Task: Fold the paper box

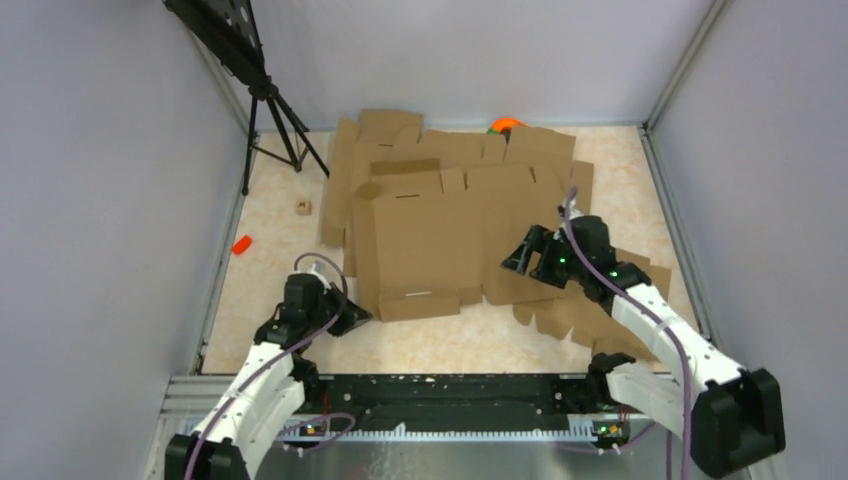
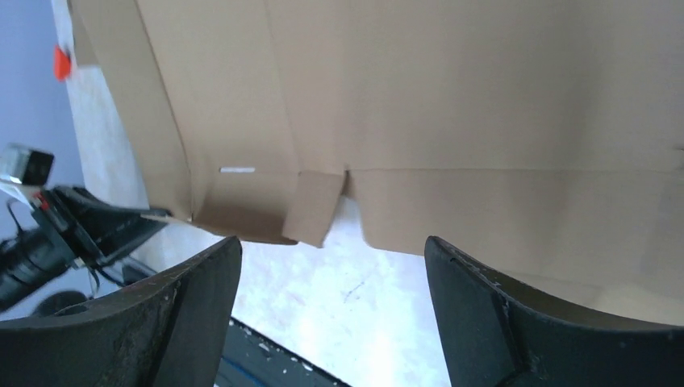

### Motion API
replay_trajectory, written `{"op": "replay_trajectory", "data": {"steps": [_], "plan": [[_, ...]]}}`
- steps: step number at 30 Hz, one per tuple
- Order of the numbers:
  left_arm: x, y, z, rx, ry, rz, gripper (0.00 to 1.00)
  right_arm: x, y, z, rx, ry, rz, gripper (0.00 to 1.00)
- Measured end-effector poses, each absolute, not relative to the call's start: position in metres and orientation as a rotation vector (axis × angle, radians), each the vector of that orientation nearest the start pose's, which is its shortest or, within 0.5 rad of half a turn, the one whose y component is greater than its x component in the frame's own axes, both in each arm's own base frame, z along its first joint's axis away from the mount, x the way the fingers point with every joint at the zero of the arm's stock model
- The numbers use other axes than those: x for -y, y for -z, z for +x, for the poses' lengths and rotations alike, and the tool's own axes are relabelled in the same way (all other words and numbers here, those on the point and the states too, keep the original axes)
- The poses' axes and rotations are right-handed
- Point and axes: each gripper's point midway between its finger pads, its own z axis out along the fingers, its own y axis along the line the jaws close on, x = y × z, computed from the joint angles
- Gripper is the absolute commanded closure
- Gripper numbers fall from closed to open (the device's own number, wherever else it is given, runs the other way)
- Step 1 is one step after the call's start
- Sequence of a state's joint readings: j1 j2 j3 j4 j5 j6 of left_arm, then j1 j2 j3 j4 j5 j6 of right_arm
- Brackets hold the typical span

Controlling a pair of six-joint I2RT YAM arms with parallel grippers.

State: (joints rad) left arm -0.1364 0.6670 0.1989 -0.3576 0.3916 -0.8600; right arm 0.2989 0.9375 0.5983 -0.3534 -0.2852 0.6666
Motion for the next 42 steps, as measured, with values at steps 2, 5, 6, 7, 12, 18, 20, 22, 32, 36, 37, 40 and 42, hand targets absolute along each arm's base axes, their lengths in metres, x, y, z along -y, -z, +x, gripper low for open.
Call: {"op": "replay_trajectory", "data": {"steps": [2,5,6,7,12,18,20,22,32,36,37,40,42], "plan": [[0.128,-0.038,0.175,-2.442,0.892,-0.650,0.94,-0.174,-0.122,0.240,-2.391,-0.827,0.185,0.21],[0.145,-0.038,0.174,-2.503,0.857,-0.543,0.93,-0.206,-0.122,0.245,-2.421,-0.850,0.061,0.22],[0.150,-0.037,0.174,-2.532,0.841,-0.511,0.92,-0.220,-0.122,0.249,-2.423,-0.864,0.014,0.23],[0.153,-0.035,0.174,-2.552,0.830,-0.496,0.92,-0.227,-0.122,0.252,-2.418,-0.872,-0.010,0.23],[0.158,-0.031,0.176,-2.575,0.791,-0.466,0.79,-0.256,-0.109,0.266,-2.415,-0.900,-0.100,0.29],[0.157,-0.049,0.188,-2.524,0.761,-0.442,0.44,-0.289,-0.083,0.252,-2.486,-0.951,-0.245,0.45],[0.155,-0.058,0.196,-2.497,0.732,-0.436,0.35,-0.300,-0.080,0.239,-2.499,-0.983,-0.310,0.50],[0.151,-0.067,0.203,-2.470,0.702,-0.447,0.33,-0.310,-0.079,0.226,-2.500,-1.025,-0.369,0.53],[0.113,-0.096,0.234,-2.350,0.606,-0.587,0.26,-0.303,-0.061,0.170,-2.523,-1.117,-0.445,0.60],[0.102,-0.091,0.243,-2.358,0.578,-0.625,0.27,-0.300,-0.052,0.161,-2.548,-1.098,-0.459,0.60],[0.102,-0.087,0.245,-2.380,0.566,-0.625,0.27,-0.299,-0.049,0.160,-2.556,-1.091,-0.460,0.60],[0.102,-0.083,0.249,-2.399,0.563,-0.616,0.28,-0.299,-0.042,0.159,-2.570,-1.060,-0.467,0.60],[0.104,-0.082,0.254,-2.406,0.573,-0.606,0.28,-0.298,-0.039,0.158,-2.576,-1.039,-0.479,0.60]]}}
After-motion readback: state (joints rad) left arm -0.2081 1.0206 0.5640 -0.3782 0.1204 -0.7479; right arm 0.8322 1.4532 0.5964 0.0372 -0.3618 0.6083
